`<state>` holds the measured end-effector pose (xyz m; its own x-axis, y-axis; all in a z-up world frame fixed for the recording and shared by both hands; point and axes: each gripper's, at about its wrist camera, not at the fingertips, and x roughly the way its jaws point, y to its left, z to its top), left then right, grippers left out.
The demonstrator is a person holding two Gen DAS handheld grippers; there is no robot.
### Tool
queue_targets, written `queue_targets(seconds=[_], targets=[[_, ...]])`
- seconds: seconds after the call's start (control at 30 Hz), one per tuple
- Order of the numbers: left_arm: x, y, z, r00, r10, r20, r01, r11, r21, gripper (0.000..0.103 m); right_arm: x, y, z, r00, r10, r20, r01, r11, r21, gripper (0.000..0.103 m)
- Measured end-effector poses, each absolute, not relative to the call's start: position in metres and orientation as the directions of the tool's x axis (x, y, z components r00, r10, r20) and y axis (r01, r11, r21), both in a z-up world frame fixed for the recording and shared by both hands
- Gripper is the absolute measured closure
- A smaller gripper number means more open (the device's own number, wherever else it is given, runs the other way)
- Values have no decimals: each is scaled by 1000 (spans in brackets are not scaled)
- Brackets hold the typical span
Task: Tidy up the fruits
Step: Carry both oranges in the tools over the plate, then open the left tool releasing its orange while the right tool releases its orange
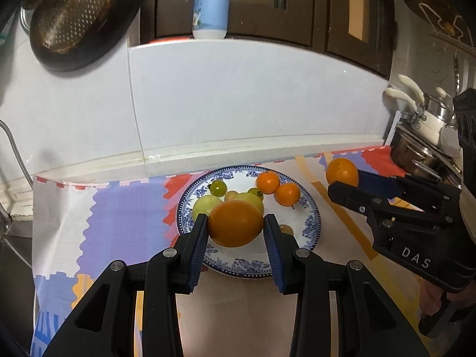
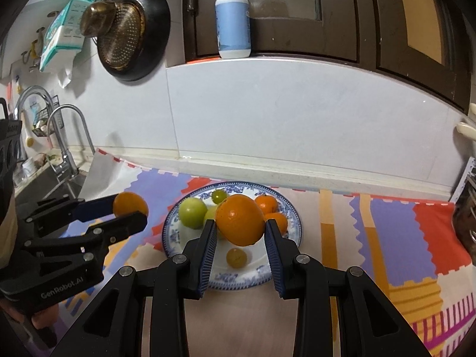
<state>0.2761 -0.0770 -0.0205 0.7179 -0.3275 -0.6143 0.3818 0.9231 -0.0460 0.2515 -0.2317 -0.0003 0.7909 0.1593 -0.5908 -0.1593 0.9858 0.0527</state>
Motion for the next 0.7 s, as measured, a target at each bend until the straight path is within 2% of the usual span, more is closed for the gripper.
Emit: queue_targets(seconds=[0.7], targets=[[325, -103, -78, 603, -325, -728, 409, 910, -68, 66, 319, -240, -69, 684, 197, -703, -165, 980, 114, 69]])
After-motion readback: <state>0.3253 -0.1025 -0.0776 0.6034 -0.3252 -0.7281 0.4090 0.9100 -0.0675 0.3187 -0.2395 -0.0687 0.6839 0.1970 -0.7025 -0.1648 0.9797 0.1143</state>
